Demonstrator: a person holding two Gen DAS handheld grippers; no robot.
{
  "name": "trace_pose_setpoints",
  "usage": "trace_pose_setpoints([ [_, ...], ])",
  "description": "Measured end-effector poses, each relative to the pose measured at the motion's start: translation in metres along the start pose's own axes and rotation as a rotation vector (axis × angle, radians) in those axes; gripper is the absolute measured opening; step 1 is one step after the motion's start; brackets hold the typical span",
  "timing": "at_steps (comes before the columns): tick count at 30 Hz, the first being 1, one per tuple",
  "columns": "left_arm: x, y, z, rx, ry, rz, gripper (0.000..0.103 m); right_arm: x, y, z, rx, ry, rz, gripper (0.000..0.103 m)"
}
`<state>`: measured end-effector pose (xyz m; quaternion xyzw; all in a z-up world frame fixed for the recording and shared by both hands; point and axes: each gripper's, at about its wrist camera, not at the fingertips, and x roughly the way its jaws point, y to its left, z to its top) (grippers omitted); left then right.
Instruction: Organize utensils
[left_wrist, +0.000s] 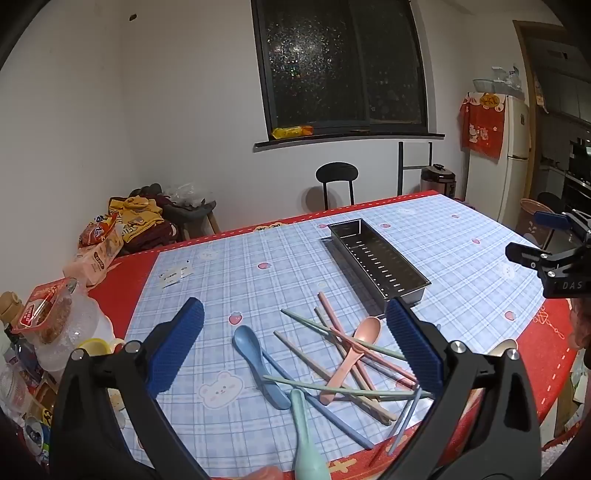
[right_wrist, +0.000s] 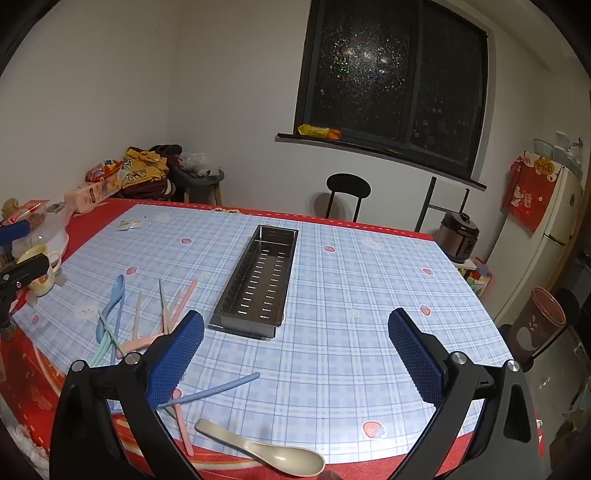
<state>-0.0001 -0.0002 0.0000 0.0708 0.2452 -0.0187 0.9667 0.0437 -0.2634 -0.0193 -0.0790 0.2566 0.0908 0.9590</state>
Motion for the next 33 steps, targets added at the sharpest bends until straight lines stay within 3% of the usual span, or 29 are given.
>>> trace_pose_setpoints([
  [33,-0.002,-0.004,-0.006,0.009,0.009,-0.029,0.097,0.007,0.0,-0.009,0.002,0.003,-0.014,0.098],
])
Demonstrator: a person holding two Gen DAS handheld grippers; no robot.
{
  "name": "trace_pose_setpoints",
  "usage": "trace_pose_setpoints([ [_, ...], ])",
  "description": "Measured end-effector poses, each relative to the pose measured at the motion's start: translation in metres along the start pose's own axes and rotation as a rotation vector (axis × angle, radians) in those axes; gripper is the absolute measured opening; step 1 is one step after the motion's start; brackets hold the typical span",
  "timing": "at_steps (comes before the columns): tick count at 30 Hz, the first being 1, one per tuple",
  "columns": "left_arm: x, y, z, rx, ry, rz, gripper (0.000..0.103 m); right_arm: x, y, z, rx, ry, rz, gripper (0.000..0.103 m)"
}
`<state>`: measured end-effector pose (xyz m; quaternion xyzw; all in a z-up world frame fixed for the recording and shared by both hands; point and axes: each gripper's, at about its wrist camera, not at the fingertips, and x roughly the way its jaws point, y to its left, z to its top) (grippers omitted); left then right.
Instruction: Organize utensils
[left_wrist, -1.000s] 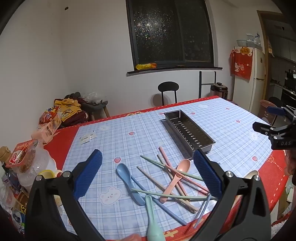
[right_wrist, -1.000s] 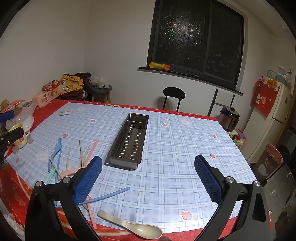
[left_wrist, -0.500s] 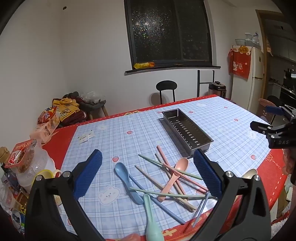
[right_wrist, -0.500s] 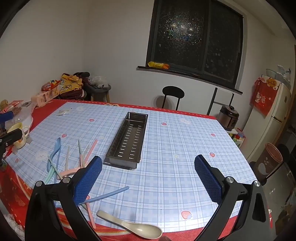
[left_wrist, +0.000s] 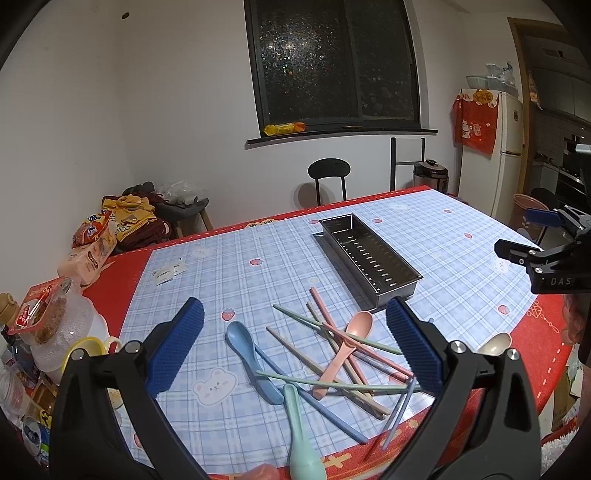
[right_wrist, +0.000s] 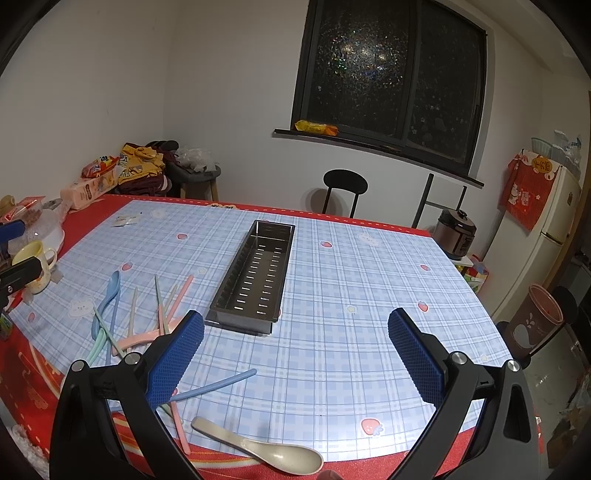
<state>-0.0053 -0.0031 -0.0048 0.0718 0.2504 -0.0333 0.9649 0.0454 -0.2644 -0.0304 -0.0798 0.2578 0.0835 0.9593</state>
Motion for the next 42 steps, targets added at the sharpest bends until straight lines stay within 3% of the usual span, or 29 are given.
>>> trace_pose_setpoints([
  [42,-0.0043,-0.0048,-0.0058,-0.007,0.006,-0.007,0.097,0.0029,0.0031,-0.0028,-0.009,0.023,-0.008,0.098],
])
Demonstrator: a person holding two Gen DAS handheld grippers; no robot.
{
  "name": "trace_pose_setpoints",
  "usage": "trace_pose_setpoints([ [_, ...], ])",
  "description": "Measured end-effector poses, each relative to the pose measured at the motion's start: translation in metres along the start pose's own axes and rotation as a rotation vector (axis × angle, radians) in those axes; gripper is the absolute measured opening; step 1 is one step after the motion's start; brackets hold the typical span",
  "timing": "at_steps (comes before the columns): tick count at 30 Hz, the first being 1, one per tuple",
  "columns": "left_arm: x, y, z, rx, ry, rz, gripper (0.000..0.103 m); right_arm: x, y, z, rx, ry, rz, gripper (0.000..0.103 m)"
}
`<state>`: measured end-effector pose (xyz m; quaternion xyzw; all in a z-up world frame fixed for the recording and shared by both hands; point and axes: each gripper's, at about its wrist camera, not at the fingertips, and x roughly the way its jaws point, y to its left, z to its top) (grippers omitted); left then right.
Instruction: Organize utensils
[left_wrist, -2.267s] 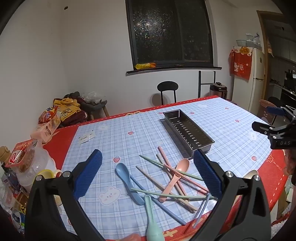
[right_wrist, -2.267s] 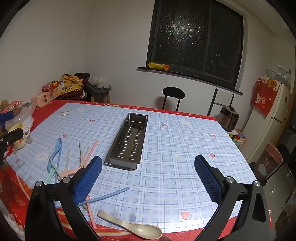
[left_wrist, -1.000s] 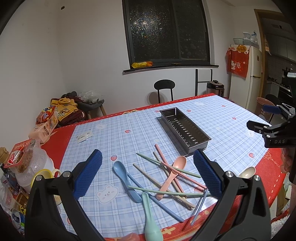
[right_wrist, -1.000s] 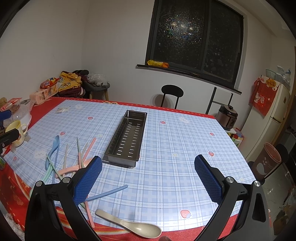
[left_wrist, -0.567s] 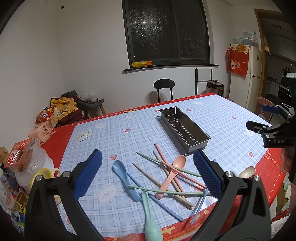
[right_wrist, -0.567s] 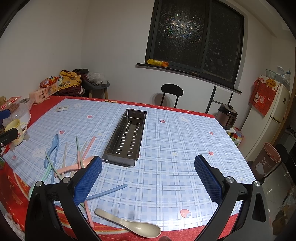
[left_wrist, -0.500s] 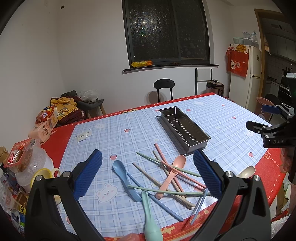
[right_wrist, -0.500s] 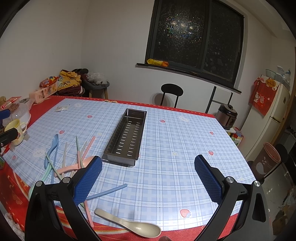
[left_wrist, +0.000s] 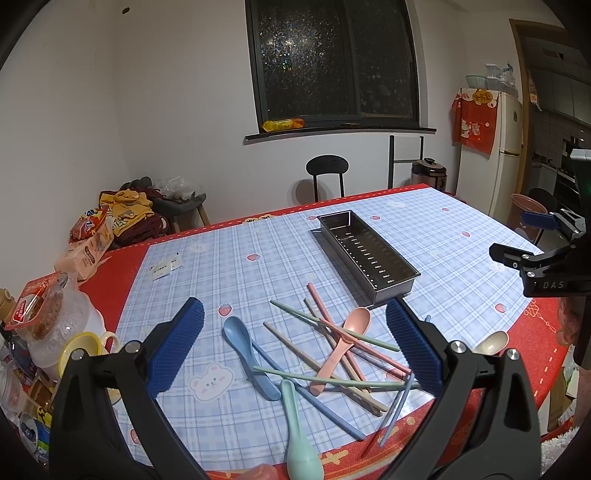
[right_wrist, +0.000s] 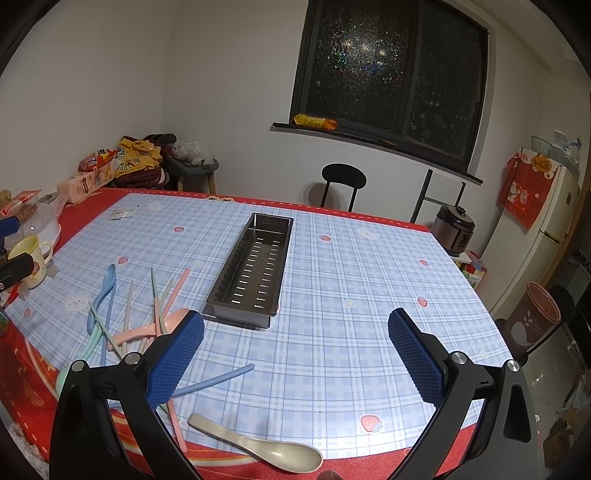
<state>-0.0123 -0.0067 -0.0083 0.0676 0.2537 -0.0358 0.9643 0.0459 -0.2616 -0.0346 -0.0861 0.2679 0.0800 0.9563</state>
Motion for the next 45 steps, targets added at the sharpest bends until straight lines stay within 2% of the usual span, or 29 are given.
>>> trace_pose_setpoints([
  [9,0.003,0.003,-0.003,-0.006,0.009,-0.013,0.097,0.002,0.0,-0.001,0.002,0.011,0.004,0.098],
  [13,0.007,0.009,-0.005,-0.025,0.018,-0.047,0.097,0.008,0.002,-0.002,0.007,0.026,0.021,0.098],
  [16,0.013,0.017,-0.011,-0.063,0.037,-0.095,0.097,0.016,0.004,-0.007,0.014,0.053,0.071,0.098],
  [19,0.022,0.032,-0.021,-0.12,0.068,-0.108,0.097,0.028,0.007,-0.014,0.036,0.081,0.127,0.098],
  [27,0.039,0.072,-0.061,-0.224,0.17,-0.045,0.097,0.058,0.023,-0.036,0.13,0.165,0.272,0.098],
  [31,0.045,0.078,-0.075,-0.229,0.218,-0.049,0.097,0.067,0.03,-0.045,0.156,0.22,0.339,0.098],
  [34,0.047,0.077,-0.086,-0.215,0.242,-0.024,0.097,0.068,0.034,-0.055,0.162,0.245,0.321,0.098],
  [39,0.046,0.079,-0.092,-0.241,0.243,-0.039,0.097,0.074,0.027,-0.069,0.264,0.314,0.385,0.098],
  [43,0.048,0.078,-0.092,-0.247,0.239,-0.051,0.097,0.077,0.031,-0.075,0.333,0.334,0.452,0.096],
  [45,0.05,0.075,-0.092,-0.239,0.238,-0.051,0.097,0.079,0.037,-0.077,0.344,0.348,0.472,0.086],
])
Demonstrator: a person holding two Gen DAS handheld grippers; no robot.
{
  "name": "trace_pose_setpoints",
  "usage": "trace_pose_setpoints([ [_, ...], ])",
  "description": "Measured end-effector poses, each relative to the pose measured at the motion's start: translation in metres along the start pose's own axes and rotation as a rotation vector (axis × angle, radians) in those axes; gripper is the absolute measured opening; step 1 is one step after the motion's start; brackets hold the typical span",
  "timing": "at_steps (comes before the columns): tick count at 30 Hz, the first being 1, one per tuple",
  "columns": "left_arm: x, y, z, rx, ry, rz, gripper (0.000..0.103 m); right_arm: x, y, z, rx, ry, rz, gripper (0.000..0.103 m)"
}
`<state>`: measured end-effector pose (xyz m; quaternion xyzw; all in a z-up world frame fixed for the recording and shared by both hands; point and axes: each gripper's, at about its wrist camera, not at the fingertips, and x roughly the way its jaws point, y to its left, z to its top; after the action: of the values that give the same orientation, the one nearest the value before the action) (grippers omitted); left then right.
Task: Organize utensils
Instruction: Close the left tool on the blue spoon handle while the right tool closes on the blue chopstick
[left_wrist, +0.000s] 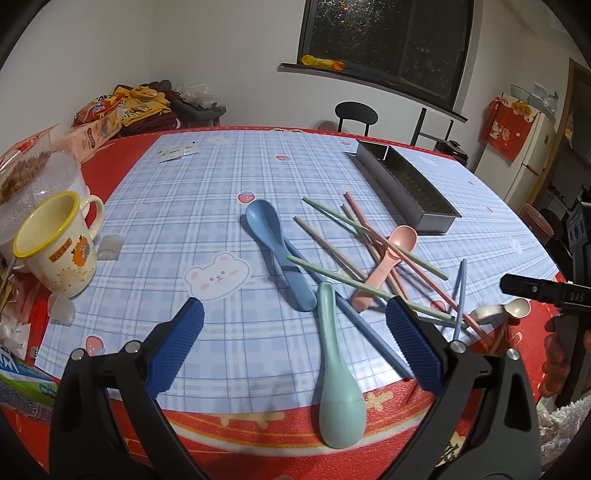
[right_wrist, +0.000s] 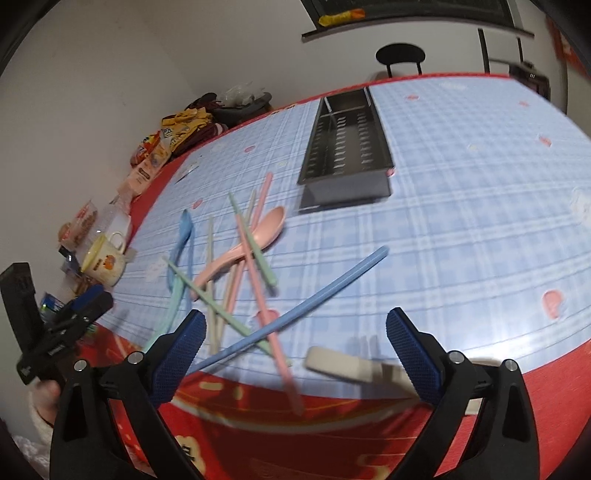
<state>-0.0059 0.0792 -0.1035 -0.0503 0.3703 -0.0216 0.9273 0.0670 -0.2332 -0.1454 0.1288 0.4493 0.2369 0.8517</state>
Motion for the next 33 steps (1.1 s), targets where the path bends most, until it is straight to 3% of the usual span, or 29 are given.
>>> trace_pose_setpoints([
  [6,0.007,-0.002,-0.003,0.001,0.012,0.009,0.097,0.02,-0.004,0.0,0.087,0.066,0.033,0.064],
  [12,0.007,-0.001,-0.004,0.0,0.002,0.01,0.097,0.037,-0.006,0.003,0.111,0.086,-0.002,0.046],
  [18,0.008,-0.002,-0.004,0.008,-0.005,0.008,0.096,0.047,-0.003,0.005,0.102,0.084,-0.058,0.037],
  [28,0.015,0.003,-0.009,-0.017,0.021,-0.01,0.086,0.053,0.008,0.006,0.068,0.061,-0.121,0.031],
  [33,0.018,0.001,-0.009,-0.013,0.028,-0.014,0.085,0.055,0.01,0.005,0.051,0.048,-0.143,0.021],
])
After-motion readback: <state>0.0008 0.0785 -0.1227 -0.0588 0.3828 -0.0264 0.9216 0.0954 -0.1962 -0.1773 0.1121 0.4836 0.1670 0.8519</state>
